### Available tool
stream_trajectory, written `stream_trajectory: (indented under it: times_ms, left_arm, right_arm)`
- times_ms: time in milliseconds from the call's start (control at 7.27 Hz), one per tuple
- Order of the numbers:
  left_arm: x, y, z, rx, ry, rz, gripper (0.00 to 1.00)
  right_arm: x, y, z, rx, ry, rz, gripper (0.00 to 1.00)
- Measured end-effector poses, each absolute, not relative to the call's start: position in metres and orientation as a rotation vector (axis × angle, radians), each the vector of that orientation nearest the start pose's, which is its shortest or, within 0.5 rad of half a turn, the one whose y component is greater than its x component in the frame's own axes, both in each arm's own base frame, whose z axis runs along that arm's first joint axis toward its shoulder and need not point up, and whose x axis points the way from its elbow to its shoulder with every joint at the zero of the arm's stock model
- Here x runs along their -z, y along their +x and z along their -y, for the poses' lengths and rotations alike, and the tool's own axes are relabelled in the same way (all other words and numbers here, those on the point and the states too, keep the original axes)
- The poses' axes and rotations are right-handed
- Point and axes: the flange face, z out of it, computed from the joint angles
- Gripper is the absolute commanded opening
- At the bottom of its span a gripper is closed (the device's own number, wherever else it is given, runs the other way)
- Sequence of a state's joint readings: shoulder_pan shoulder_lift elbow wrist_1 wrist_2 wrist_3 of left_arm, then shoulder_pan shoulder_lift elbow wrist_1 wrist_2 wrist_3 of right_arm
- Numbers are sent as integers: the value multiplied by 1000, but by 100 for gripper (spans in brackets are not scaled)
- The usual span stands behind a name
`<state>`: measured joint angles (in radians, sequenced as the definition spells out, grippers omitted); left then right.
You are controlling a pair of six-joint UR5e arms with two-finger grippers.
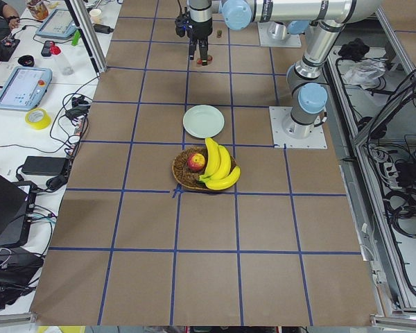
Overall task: Collect all strawberries into plate
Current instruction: 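Lower the right gripper onto the nearest strawberry and close on it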
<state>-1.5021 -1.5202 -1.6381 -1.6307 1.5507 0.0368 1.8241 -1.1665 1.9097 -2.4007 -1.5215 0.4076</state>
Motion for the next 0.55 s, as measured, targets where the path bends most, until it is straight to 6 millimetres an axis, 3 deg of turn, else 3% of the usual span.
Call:
stream_trajectory:
  times_ms: [138, 550]
  left_arm:
    - [-474, -103, 471, -119, -52, -3164, 100]
    - [-473, -103, 470, -123, -51, -3163, 100]
  right_arm:
    - [-190, 275, 508, 88, 255, -3056, 91]
    - [-177, 277, 501, 32, 294, -3031, 70]
